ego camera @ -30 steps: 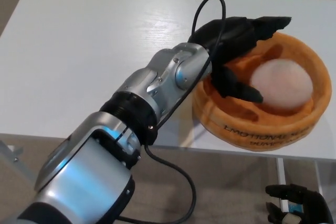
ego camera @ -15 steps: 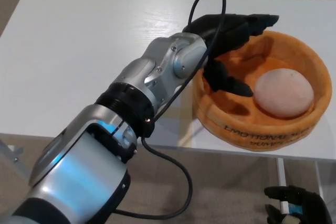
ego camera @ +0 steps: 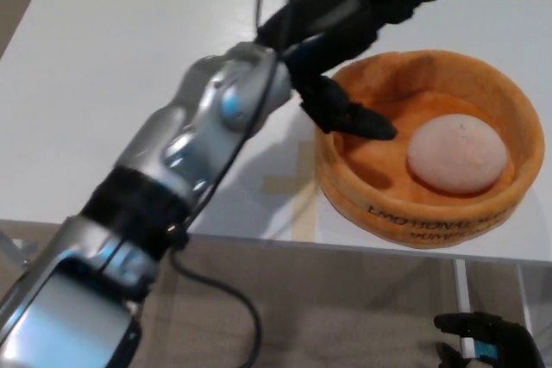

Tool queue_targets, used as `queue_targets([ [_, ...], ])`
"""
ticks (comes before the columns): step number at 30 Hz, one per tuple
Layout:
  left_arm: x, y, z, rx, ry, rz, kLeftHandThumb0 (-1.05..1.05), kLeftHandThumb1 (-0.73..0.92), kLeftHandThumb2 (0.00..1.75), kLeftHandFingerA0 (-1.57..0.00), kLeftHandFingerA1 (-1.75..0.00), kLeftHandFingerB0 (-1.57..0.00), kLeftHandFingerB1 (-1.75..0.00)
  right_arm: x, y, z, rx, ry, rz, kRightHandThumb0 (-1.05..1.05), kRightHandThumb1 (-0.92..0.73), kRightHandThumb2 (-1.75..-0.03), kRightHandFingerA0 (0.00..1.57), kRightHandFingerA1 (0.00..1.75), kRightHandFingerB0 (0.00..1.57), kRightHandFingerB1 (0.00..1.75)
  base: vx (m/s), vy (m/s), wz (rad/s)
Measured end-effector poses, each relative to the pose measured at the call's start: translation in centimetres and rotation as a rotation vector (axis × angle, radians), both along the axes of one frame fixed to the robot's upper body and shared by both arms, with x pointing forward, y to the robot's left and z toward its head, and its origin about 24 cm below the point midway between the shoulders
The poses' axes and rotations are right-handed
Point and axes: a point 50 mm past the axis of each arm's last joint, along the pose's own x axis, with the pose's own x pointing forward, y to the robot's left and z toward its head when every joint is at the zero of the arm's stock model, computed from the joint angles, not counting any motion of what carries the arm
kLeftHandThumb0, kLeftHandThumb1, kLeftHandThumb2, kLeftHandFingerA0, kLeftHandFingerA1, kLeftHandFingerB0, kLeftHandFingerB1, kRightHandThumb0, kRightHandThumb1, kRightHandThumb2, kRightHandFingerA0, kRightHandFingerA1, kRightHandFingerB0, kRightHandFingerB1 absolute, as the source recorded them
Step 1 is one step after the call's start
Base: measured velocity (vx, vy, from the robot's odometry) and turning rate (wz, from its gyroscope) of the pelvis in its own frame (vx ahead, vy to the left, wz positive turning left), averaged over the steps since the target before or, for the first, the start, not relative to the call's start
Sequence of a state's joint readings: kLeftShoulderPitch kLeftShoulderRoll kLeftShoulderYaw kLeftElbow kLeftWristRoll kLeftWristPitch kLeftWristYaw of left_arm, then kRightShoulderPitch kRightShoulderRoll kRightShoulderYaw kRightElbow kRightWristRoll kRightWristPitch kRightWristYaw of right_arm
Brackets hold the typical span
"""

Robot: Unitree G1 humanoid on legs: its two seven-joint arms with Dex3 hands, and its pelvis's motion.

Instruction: Use the left hand to pick up the pink round toy on the left and place it inside the orange plate on the desk.

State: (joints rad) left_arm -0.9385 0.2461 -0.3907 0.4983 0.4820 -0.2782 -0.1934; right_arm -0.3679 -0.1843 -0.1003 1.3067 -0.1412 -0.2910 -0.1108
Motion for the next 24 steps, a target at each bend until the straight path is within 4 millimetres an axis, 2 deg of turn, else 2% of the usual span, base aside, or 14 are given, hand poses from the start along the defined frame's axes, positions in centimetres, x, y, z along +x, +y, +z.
queue_targets([
  [1,-0.5,0.7,0.2,-0.025,-0.010,-0.007,-0.70,0.40,0.53,-0.05,-0.28,-0.18,-0.27,0.0,0.0,0.0,-0.001,-0.001,0.002,-0.28,-0.59,-0.57,0.79,0.67,0.74,0.53,0.00,0.000,0.00],
  [2,-0.9,1.3,0.4,-0.042,-0.018,-0.011,-0.32,0.08,0.76,-0.03,-0.52,0.00,-0.46,0.1,0.0,0.1,-0.001,-0.003,0.003,-0.27,-0.59,-0.57,0.79,0.67,0.73,0.53,0.00,0.000,0.00],
  [3,-0.9,1.3,0.4,-0.042,-0.018,-0.011,-0.32,0.08,0.76,-0.03,-0.52,0.00,-0.46,0.1,0.0,0.1,-0.001,-0.003,0.003,-0.27,-0.59,-0.57,0.79,0.67,0.73,0.53,0.00,0.000,0.00],
  [5,-1.6,2.8,0.4,-0.075,-0.015,-0.012,-0.31,0.12,0.77,-0.03,-0.52,0.00,-0.46,0.2,0.0,0.1,-0.002,-0.005,0.004,-0.27,-0.59,-0.57,0.80,0.65,0.73,0.52,0.00,0.000,0.00],
  [6,-1.8,3.2,0.3,-0.081,-0.011,-0.011,-0.22,0.18,0.76,-0.03,-0.53,0.00,-0.46,0.2,0.0,0.1,-0.002,-0.005,0.004,-0.27,-0.59,-0.57,0.80,0.65,0.73,0.52,0.00,0.000,0.00],
  [7,-2.0,3.6,0.1,-0.091,-0.004,-0.010,-0.07,0.34,0.54,-0.09,-0.24,-0.12,-0.29,0.2,0.0,0.1,-0.003,-0.005,0.004,-0.27,-0.59,-0.57,0.80,0.68,0.73,0.53,0.00,0.000,0.00],
  [9,-2.5,4.9,-0.5,-0.112,0.025,-0.003,-0.07,0.34,0.54,-0.09,-0.24,-0.12,-0.29,0.2,0.0,0.1,-0.003,-0.006,0.005,-0.27,-0.59,-0.57,0.80,0.68,0.73,0.53,0.00,0.000,0.00],
  [10,-2.7,5.3,-0.7,-0.118,0.036,-0.001,0.02,0.36,0.54,-0.08,-0.24,-0.12,-0.28,0.2,0.0,0.2,-0.003,-0.007,0.005,-0.26,-0.59,-0.57,0.80,0.68,0.73,0.53,0.00,0.000,0.00],
  [11,-2.9,5.7,-1.0,-0.125,0.048,0.001,0.02,0.36,0.54,-0.08,-0.24,-0.12,-0.28,0.2,0.0,0.2,-0.003,-0.007,0.006,-0.26,-0.59,-0.57,0.80,0.68,0.73,0.53,0.00,0.000,0.00],
  [13,-3.6,7.4,-2.1,-0.147,0.106,0.016,0.03,0.37,0.54,-0.10,-0.26,-0.12,-0.29,0.4,0.0,0.3,-0.004,-0.011,0.007,-0.26,-0.59,-0.57,0.80,0.68,0.73,0.53,0.00,0.000,0.00],
  [14,-3.8,7.9,-2.6,-0.154,0.125,0.021,0.06,0.47,0.54,-0.09,-0.32,-0.14,-0.26,0.4,0.0,0.3,-0.004,-0.012,0.008,-0.26,-0.59,-0.57,0.80,0.67,0.73,0.53,0.00,0.000,0.00],
  [15,-4.0,8.3,-2.9,-0.159,0.143,0.025,0.06,0.47,0.54,-0.09,-0.32,-0.14,-0.26,0.5,0.1,0.3,-0.004,-0.013,0.008,-0.26,-0.59,-0.57,0.80,0.67,0.73,0.53,0.00,0.000,0.00],
  [16,-4.1,8.4,-3.0,-0.160,0.146,0.026,0.00,0.54,0.55,-0.11,-0.34,-0.14,-0.26,0.5,0.1,0.3,-0.004,-0.014,0.009,-0.25,-0.60,-0.57,0.79,0.66,0.72,0.54,0.00,0.000,0.00],
  [24,-7.0,12.6,-7.1,-0.204,0.364,0.064,0.08,0.59,0.57,-0.10,-0.28,-0.17,-0.27,0.8,0.1,0.5,-0.007,-0.022,0.013,-0.26,-0.60,-0.57,0.79,0.66,0.72,0.54,0.00,0.000,0.00],
])
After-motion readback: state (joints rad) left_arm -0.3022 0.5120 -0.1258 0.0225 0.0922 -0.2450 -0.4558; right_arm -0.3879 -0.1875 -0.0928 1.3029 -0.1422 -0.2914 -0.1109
